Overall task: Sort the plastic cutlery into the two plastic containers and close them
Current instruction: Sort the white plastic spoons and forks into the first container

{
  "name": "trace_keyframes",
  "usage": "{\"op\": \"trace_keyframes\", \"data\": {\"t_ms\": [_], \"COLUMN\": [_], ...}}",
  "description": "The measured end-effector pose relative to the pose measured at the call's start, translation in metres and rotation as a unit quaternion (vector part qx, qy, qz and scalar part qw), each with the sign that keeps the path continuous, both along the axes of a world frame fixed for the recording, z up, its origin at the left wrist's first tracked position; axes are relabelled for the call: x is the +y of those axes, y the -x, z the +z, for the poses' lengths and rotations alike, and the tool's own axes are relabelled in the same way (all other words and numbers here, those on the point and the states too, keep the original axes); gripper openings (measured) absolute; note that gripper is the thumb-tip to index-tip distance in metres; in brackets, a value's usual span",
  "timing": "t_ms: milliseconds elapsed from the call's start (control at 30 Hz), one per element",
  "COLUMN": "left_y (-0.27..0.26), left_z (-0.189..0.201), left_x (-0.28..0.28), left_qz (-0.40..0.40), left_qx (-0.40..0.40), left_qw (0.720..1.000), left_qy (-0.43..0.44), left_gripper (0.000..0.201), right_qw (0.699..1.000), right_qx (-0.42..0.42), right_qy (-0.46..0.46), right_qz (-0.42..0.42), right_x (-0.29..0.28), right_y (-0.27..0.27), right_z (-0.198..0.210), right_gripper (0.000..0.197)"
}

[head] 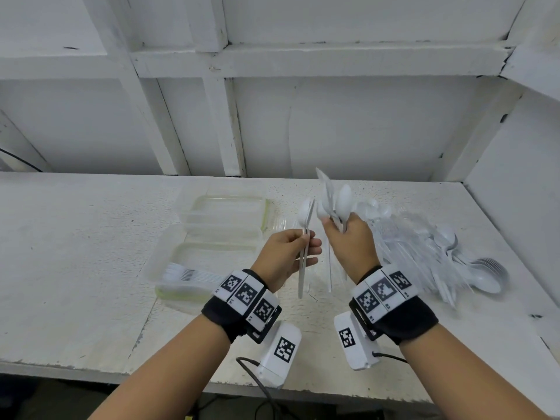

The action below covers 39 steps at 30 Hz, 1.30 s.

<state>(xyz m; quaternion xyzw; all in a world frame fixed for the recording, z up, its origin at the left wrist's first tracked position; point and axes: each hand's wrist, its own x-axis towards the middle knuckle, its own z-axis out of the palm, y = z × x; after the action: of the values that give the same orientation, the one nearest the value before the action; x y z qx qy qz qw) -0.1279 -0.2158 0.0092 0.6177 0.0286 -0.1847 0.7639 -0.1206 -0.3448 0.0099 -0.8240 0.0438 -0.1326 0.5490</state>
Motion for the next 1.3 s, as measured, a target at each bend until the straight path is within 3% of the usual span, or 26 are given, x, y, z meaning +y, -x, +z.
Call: {"op": "trace_keyframes", "data": {"t_ms": [133,267,433,567,700,1000,1133,1200,1300], "left_y": [-0.005,-0.007,-0.010,-0.005,-0.005,-0.005,-0.004,-0.004,-0.005], "left_z": [0.000,-0.002,-0.001,0.004,0.007,0.009,0.009,0.008,0.007], "left_x": [-0.003,-0.005,-0.004,-0.003,0.002,0.013,0.015,0.015,0.015], "left_qz": [0.022,0.041,0.063,0.016,-0.007,-0.051,-0.068,-0.062,-0.018], "left_qx": [0.002,-0.016,-0.038,-0.026,-0.018,0.016,0.041,0.047,0.036], "left_qw": [1.000,0.998,0.993,0.997,0.999,0.997,0.995,0.996,0.998], "left_qy": [0.007,-0.036,-0.092,-0.069,-0.042,-0.060,-0.055,-0.050,-0.037], "left_gripper": [0.016,0.018,0.019,0.016,0.021,0.022,0.024,0.025,0.023], "right_qw": [1.000,0.999,0.996,0.995,0.994,0.981,0.980,0.982,0.984], "right_qx": [-0.008,0.018,0.042,0.048,0.071,0.135,0.129,0.118,0.108], "right_qy": [0.000,-0.027,-0.065,-0.080,-0.063,-0.073,-0.090,-0.104,-0.124], "right_qz": [0.021,0.028,0.034,0.025,0.046,0.115,0.121,0.105,0.072], "right_x": [0.005,0.006,0.006,0.010,0.013,0.009,0.008,0.008,0.008], "right_y": [0.002,-0.001,-0.004,-0.004,-0.003,0.002,0.004,0.004,0.004], "right_z": [-0.002,-0.001,-0.003,0.001,0.006,0.011,0.014,0.011,0.008], "right_gripper": [0.004,0.004,0.017,0.011,0.026,0.026,0.017,0.008,0.017]}}
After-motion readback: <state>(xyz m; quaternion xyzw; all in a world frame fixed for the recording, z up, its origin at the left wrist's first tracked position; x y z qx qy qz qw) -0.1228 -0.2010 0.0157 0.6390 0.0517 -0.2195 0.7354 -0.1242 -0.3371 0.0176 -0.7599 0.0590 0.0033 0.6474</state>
